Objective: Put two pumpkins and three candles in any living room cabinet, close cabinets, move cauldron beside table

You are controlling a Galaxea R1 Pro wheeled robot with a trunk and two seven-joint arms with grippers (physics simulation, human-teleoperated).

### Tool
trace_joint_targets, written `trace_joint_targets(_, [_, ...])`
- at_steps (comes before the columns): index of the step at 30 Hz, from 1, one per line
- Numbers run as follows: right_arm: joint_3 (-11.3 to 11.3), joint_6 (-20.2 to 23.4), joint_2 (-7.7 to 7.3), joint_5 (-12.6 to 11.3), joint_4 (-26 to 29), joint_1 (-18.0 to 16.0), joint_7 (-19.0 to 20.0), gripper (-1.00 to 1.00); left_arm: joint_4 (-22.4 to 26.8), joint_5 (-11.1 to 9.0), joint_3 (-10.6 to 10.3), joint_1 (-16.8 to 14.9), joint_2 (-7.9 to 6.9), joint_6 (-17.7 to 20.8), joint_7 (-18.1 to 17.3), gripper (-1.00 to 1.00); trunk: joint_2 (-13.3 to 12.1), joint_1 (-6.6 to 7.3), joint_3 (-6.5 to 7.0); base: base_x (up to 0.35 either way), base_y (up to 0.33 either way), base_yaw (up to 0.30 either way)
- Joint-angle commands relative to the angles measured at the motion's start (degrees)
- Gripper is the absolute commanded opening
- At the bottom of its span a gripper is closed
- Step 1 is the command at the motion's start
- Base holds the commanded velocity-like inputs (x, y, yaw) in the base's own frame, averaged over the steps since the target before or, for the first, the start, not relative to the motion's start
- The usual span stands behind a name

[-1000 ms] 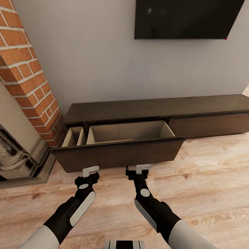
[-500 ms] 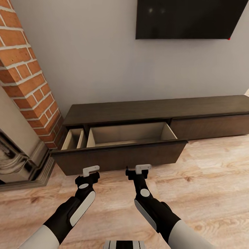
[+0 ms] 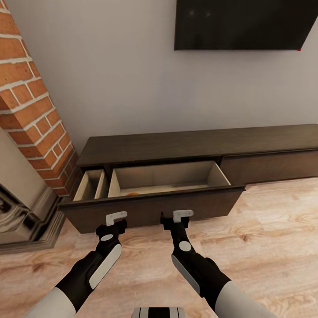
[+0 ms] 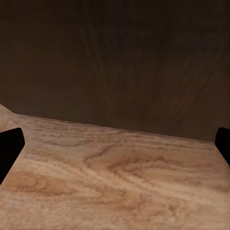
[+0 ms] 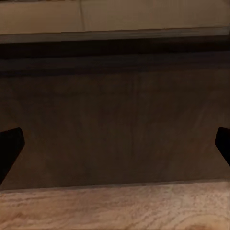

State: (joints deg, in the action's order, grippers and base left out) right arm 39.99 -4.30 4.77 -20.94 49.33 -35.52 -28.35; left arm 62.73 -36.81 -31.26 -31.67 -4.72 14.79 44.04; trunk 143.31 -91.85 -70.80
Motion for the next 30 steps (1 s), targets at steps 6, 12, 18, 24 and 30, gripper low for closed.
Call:
trace_joint_targets(6, [0.3,-0.4,-0.03,-0.6,0.0,-0.1,-0.3,1.00,0.1,-0.2,-0.1,-0.1,-0.11,0.2,0.4,1.00,0.0,0.00,-0.05,0.073,0.000,0.000])
trace_joint_targets(12, [0.3,-0.5,-0.03,-0.6,0.0,-0.1,-0.3,1.00,0.0,-0.2,-0.1,-0.1,-0.11,0.2,0.4,1.00,0.0,0.00,-0.05,0.137,0.000,0.000])
trace_joint_targets(18, [0.3,-0.5,-0.10,-0.6,0.0,-0.1,-0.3,1.00,0.0,-0.3,-0.1,0.0,-0.11,0.2,0.4,1.00,0.0,0.00,-0.05,0.171,0.000,0.000])
trace_joint_targets(24, [0.3,-0.5,-0.11,-0.5,0.0,-0.1,-0.3,1.00,0.0,-0.3,-0.1,-0.1,-0.11,0.2,0.3,1.00,0.0,0.00,-0.05,0.197,0.000,0.000])
trace_joint_targets(30, [0.3,-0.5,-0.13,-0.5,0.0,-0.1,-0.4,1.00,0.0,-0.2,-0.1,-0.1,-0.11,0.2,0.4,1.00,0.0,0.00,-0.05,0.184,0.000,0.000])
